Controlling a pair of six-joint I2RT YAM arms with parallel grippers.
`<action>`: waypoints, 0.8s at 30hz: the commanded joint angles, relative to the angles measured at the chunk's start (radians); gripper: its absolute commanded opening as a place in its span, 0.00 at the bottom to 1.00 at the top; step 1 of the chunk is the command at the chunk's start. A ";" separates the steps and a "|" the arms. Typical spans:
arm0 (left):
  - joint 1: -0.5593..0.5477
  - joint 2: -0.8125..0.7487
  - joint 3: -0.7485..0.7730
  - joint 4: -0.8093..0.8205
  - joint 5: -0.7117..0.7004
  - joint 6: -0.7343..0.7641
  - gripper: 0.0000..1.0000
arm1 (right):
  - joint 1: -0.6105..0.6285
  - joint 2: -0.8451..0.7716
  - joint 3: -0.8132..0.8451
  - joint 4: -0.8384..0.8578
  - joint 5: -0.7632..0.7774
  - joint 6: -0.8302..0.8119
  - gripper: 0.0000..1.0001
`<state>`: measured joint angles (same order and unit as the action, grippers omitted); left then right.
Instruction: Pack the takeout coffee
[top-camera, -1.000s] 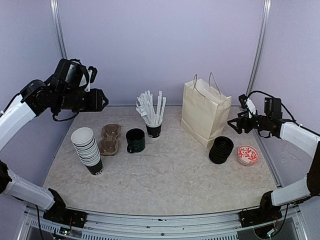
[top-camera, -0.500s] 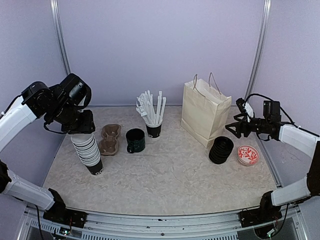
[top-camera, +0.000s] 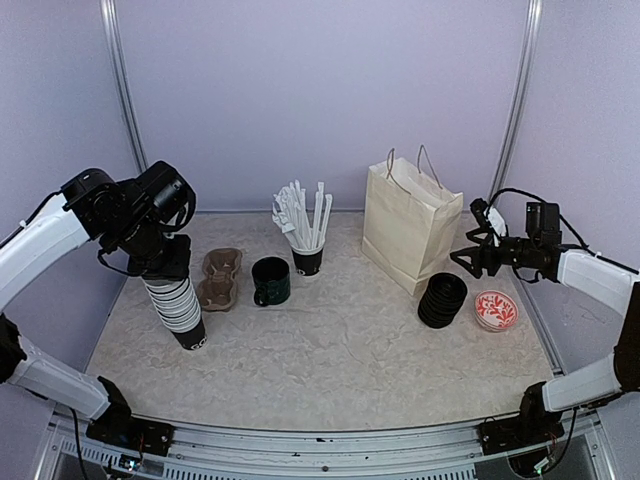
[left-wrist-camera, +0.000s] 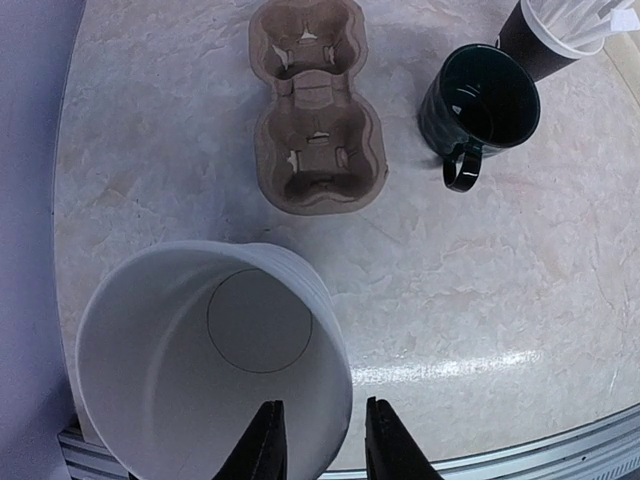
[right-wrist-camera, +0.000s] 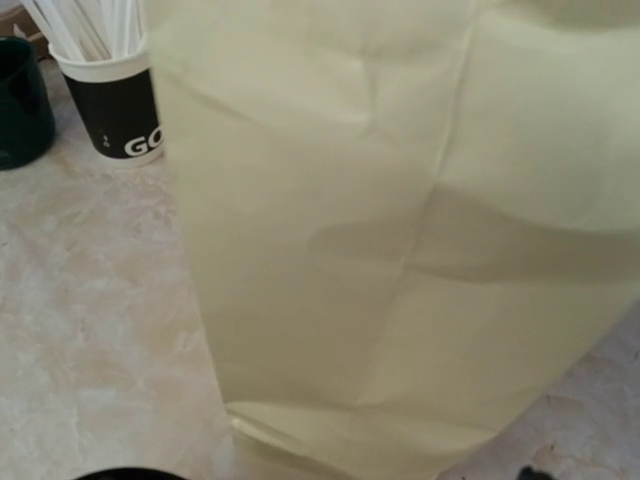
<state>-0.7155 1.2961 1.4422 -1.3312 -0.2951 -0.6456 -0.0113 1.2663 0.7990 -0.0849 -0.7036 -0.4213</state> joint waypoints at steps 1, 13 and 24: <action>-0.006 0.022 -0.013 0.021 0.000 0.019 0.27 | 0.008 0.010 -0.011 -0.005 -0.012 -0.014 0.84; 0.002 0.045 0.015 -0.034 -0.117 0.004 0.00 | 0.035 0.029 -0.009 -0.009 -0.010 -0.016 0.83; 0.115 0.057 0.110 -0.009 -0.165 0.109 0.00 | 0.041 0.045 -0.003 -0.013 -0.006 -0.014 0.82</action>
<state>-0.6289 1.3411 1.5051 -1.3556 -0.4301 -0.5964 0.0196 1.3045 0.7990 -0.0860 -0.7029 -0.4294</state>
